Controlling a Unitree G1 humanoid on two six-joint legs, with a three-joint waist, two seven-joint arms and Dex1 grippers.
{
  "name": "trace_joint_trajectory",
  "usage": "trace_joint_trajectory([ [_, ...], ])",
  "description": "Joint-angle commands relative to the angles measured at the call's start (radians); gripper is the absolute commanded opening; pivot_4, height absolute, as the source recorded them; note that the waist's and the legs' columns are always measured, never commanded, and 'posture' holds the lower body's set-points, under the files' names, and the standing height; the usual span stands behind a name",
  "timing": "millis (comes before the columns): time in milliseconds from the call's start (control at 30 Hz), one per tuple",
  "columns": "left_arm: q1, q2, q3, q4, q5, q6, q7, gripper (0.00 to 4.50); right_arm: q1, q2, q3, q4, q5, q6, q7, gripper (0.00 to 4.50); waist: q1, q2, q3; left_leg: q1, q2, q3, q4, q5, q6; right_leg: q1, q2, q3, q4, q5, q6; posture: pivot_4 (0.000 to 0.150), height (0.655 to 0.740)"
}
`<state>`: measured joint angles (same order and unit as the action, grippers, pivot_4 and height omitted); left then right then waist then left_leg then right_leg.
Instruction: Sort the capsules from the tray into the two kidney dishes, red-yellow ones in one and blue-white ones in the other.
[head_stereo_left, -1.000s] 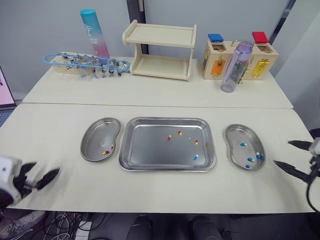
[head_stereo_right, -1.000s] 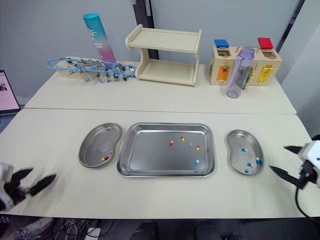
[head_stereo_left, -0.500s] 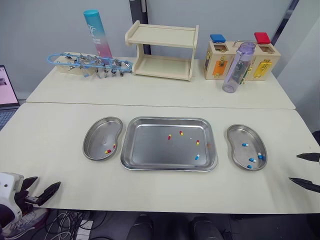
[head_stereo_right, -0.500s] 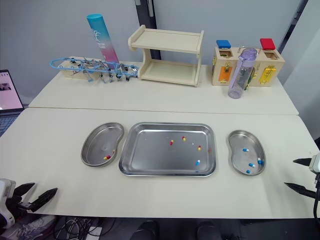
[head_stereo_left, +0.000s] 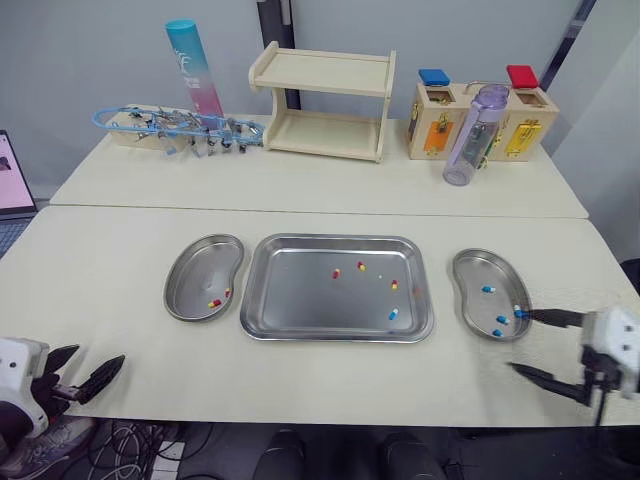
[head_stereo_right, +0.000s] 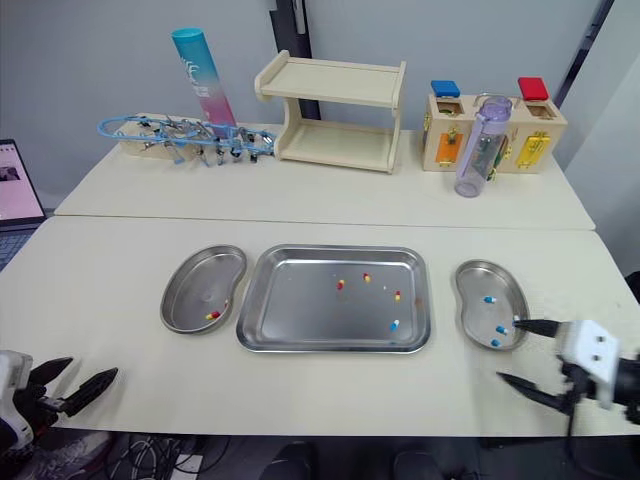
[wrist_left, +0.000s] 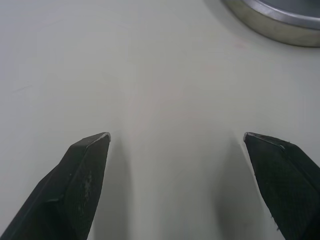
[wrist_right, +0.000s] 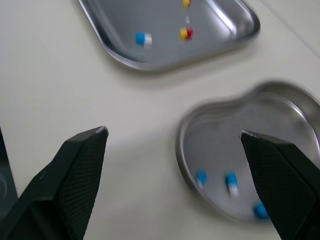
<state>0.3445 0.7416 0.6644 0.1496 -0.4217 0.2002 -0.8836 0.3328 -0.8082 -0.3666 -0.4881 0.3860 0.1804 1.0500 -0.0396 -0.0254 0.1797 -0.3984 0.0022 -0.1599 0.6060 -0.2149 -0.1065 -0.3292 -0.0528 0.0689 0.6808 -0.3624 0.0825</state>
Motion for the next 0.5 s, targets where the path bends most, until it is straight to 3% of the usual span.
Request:
trace_joint_trajectory([
  [33, 0.013, 0.019, 0.016, -0.064, -0.016, 0.011, -0.007, 4.43, -0.047, 0.084, 0.119, -0.123, -0.010, 0.061, -0.146, 4.50, 0.002, 0.000, 0.000, 0.000, 0.000, 0.000, 0.000, 0.000, 0.000, 0.000, 0.000, 0.000, 0.000, 0.000, 0.000, 0.150, 0.7400],
  [333, 0.003, 0.079, -0.029, -0.283, -0.060, 0.065, -0.097, 4.43, -0.056, 0.234, 0.306, -0.129, -0.134, 0.026, -0.304, 4.50, 0.011, -0.003, -0.002, 0.000, -0.001, 0.000, 0.000, 0.000, 0.000, -0.002, -0.001, 0.000, 0.000, 0.000, 0.000, 0.150, 0.7400],
  [500, -0.158, 0.104, -0.174, -0.437, -0.121, 0.194, -0.072, 4.43, -0.064, 0.245, 0.345, -0.109, -0.151, 0.009, -0.319, 4.50, 0.011, -0.003, -0.002, 0.000, -0.001, 0.000, 0.000, 0.000, 0.000, -0.001, -0.001, 0.000, 0.000, 0.000, 0.000, 0.150, 0.7400],
])
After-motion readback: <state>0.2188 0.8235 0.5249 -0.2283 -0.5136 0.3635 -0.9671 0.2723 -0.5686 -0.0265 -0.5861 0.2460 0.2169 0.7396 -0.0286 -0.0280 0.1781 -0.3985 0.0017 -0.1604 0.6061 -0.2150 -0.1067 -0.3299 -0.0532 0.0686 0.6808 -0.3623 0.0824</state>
